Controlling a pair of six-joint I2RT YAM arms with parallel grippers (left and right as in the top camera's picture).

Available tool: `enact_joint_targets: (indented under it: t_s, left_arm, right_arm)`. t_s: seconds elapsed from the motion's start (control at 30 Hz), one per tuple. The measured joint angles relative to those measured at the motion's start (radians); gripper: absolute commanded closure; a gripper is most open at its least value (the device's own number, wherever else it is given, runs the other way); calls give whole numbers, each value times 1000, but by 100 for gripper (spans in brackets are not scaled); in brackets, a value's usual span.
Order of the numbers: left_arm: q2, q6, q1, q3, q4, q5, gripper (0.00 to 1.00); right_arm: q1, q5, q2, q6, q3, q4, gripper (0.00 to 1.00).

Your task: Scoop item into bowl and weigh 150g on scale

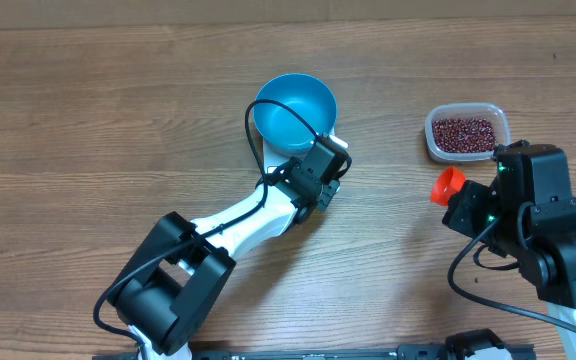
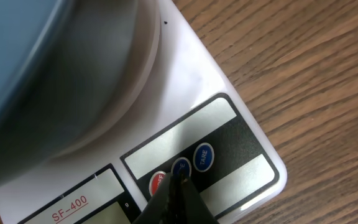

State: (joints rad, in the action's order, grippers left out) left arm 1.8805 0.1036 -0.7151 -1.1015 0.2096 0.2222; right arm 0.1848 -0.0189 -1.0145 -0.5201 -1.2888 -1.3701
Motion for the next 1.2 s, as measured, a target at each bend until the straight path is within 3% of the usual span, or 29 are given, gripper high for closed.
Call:
enact_joint_targets:
  t_s: [1.2]
  left_arm:
    - [0, -3, 0, 0, 29, 44, 96]
  right_arm:
    - [0, 0, -35, 1, 0, 1, 96]
